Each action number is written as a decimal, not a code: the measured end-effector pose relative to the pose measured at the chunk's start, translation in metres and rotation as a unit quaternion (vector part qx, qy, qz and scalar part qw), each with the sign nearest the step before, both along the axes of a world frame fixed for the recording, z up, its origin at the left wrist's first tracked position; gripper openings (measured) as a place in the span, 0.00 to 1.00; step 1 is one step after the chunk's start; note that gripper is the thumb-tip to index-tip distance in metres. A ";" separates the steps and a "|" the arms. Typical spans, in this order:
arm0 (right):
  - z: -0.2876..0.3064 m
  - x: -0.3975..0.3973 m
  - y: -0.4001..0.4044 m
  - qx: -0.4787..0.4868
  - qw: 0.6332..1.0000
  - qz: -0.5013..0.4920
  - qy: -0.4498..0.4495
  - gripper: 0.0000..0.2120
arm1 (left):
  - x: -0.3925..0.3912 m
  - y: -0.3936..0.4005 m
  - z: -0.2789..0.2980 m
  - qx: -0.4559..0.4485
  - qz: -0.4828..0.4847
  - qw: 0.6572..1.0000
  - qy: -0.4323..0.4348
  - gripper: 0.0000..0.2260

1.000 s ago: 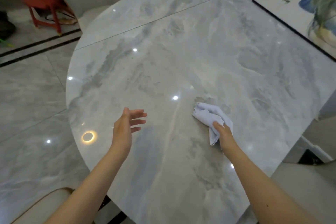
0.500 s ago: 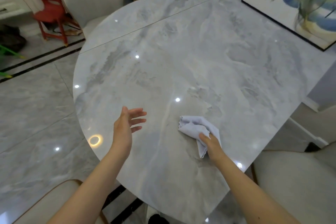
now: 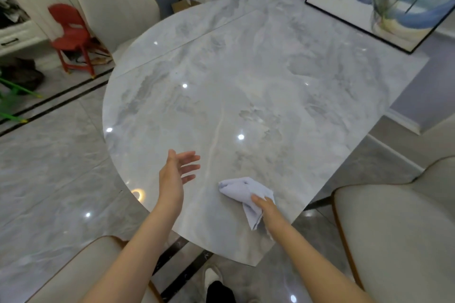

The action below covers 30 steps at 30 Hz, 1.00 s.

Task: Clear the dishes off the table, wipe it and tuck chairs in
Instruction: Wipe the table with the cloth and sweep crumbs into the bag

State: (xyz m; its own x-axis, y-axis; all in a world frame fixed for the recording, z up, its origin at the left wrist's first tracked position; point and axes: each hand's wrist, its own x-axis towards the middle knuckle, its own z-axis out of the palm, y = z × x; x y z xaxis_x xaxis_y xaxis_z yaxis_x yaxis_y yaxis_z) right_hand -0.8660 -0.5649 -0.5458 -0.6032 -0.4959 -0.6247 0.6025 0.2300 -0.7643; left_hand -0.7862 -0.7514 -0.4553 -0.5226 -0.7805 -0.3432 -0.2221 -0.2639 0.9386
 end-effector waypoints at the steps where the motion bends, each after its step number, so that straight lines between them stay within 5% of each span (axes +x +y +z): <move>1: 0.002 -0.003 0.000 0.004 0.999 -0.044 -0.031 0.23 | 0.000 0.001 0.002 -0.001 -0.002 1.000 -0.001 0.23; 5: 0.018 -0.017 0.008 -0.003 0.981 -0.166 -0.098 0.22 | 0.008 0.002 0.007 -0.005 -0.001 1.000 0.002 0.24; 10: 0.054 -0.037 0.019 -0.059 0.968 -0.235 -0.061 0.13 | 0.012 0.001 0.013 -0.007 -0.001 1.000 0.014 0.24; 18: 0.081 -0.086 0.044 -0.071 0.948 -0.310 -0.001 0.14 | 0.008 0.004 0.011 0.002 -0.001 1.000 0.028 0.24; 25: 0.046 -0.088 0.054 0.008 0.967 -0.248 0.055 0.10 | 0.004 0.005 -0.007 0.005 -0.009 1.000 0.018 0.24; 30: -0.002 -0.044 0.041 0.141 0.980 -0.128 0.053 0.20 | 0.006 -0.006 -0.024 0.021 -0.030 0.999 0.002 0.25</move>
State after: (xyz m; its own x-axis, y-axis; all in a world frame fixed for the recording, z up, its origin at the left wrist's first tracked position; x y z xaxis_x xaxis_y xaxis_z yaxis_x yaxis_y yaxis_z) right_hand -0.9102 -0.5244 -0.5476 -0.7539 -0.1364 -0.6427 0.5894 0.2918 -0.7533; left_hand -0.7798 -0.7570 -0.4798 -0.5699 -0.7329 -0.3716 -0.2341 -0.2887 0.9284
